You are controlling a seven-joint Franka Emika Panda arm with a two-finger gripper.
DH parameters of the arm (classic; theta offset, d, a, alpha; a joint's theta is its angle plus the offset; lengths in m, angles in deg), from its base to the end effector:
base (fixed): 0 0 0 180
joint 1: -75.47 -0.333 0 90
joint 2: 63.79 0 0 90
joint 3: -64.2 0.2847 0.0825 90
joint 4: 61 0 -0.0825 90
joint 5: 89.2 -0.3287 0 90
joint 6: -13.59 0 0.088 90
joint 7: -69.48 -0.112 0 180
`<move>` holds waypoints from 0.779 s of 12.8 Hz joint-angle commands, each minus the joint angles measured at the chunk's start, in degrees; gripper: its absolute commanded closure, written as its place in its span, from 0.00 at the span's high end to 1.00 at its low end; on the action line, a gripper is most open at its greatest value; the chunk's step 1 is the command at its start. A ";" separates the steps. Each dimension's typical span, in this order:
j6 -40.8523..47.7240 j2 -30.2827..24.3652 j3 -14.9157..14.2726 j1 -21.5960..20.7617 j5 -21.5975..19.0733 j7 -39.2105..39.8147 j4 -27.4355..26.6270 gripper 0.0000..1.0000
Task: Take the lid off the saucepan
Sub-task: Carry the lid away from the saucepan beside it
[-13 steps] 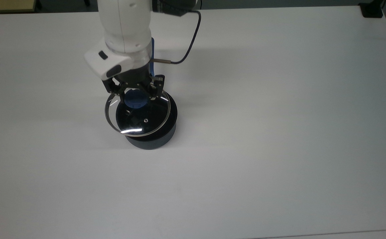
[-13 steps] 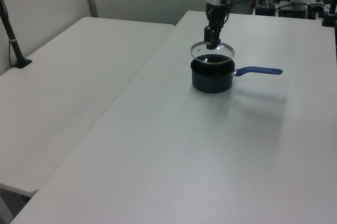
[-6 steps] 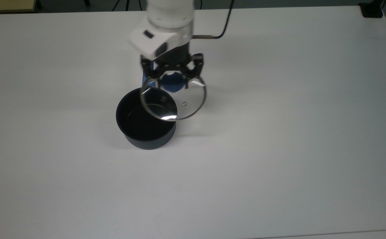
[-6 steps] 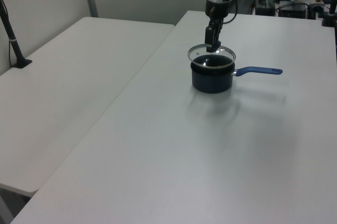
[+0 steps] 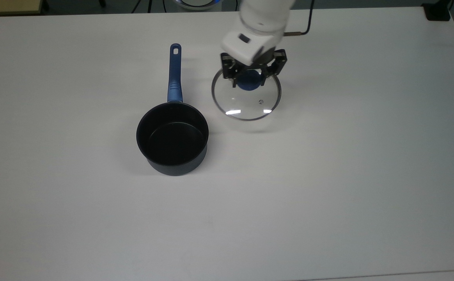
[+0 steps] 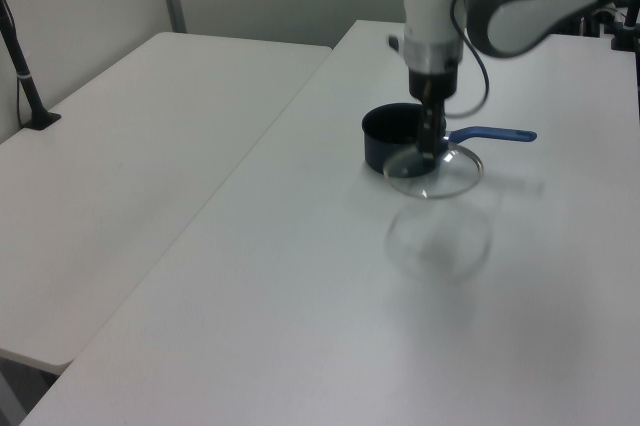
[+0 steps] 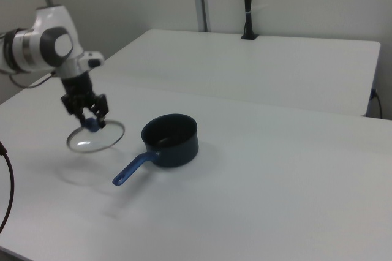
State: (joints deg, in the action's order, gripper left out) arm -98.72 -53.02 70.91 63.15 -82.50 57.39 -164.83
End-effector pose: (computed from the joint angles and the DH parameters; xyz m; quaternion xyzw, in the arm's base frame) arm 0.5245 0.1690 0.4210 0.9955 0.0828 -0.0070 0.0463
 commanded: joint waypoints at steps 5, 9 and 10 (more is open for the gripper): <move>-4.32 -0.32 5.42 -1.03 5.07 -9.17 -9.54 0.54; -4.41 2.23 5.42 -2.44 5.96 -10.93 -9.45 0.54; -4.41 2.50 5.42 -2.44 6.65 -10.93 -9.45 0.54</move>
State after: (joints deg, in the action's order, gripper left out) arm -101.76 -50.61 76.41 61.20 -78.07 48.23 -173.59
